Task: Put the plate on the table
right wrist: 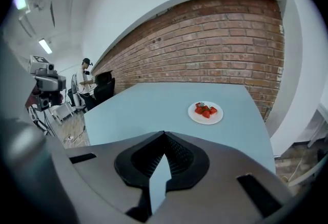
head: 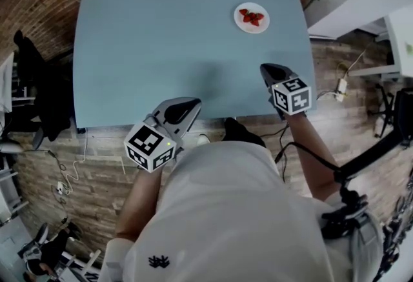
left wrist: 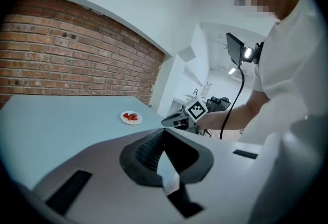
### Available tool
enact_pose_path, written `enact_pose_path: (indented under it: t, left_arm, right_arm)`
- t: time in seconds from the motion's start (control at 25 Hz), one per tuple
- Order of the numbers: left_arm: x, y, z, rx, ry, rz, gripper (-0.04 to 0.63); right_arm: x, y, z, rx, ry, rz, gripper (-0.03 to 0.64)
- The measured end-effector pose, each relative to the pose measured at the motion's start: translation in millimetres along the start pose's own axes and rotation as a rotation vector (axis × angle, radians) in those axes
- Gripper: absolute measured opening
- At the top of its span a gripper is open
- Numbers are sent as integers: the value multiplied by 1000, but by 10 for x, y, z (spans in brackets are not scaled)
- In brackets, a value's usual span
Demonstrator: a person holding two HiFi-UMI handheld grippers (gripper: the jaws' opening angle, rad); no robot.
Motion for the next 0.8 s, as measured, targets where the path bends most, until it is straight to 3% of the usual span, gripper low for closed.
enact_pose_path:
  t: [0.4, 0.8]
  left_arm:
    - [-592, 519, -531, -85, -15, 22, 0]
    - [-729, 900, -698, -132, 24, 69, 0]
  right_arm:
    - [-325, -1043, -1105, 27, 61, 9, 8]
    - [-662, -1536, -1839, 48, 60, -32, 8]
Point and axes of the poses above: the fingertips, and each gripper's own axes: z forward along the fingers, y to its right, x out of its top, the point moved 9 cm from there along -z, backward along the fingers, and after that the axes turned 14 degrees about -x, right-handed, at the moved point
